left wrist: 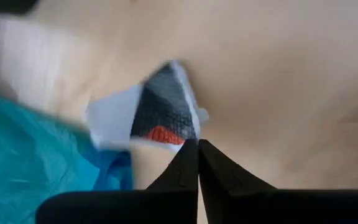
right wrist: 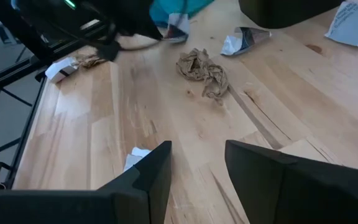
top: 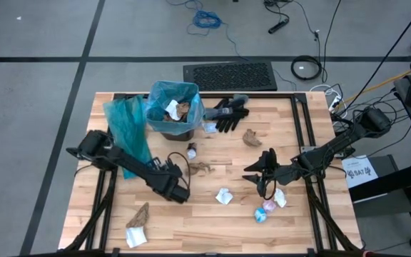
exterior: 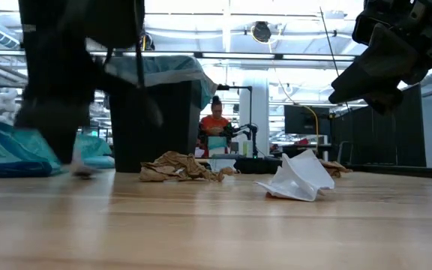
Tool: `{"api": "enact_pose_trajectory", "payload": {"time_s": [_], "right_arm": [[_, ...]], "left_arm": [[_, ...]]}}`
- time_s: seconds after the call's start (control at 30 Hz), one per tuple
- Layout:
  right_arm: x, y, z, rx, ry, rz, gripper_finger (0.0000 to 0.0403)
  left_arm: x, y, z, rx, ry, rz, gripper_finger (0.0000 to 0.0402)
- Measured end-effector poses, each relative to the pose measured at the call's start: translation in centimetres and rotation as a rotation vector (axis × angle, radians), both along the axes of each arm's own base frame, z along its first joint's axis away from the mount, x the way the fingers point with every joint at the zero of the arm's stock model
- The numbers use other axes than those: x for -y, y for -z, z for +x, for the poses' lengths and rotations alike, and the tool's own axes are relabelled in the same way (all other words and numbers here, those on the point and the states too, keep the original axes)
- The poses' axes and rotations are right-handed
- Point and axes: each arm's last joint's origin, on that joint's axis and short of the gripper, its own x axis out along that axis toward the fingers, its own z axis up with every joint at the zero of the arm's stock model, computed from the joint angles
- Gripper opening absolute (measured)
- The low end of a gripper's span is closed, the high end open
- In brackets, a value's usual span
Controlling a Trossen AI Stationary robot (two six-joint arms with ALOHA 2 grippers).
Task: Place trash/remove bag and relplace
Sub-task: Put the white cardboard into the trash bin
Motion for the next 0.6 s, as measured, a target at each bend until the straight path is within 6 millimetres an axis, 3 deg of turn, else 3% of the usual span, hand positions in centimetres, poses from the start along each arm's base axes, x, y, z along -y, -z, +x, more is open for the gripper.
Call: {"api": "enact_pose_trajectory", "payload": {"time_s": [0.4,0.6], "right_arm": [[0.0,0.0,0.0,0.0,0.001,-0.001,0.0141],[0.0,0.0,0.0,0.0,0.003,-0.001,0.0141]], "left_arm": [[0.6,-9.2,-0.6,0.4,0.044,0.09,0.0001],[0.2,-11.4,-1.7,0.486,0.051,0.093,0.0001]]}}
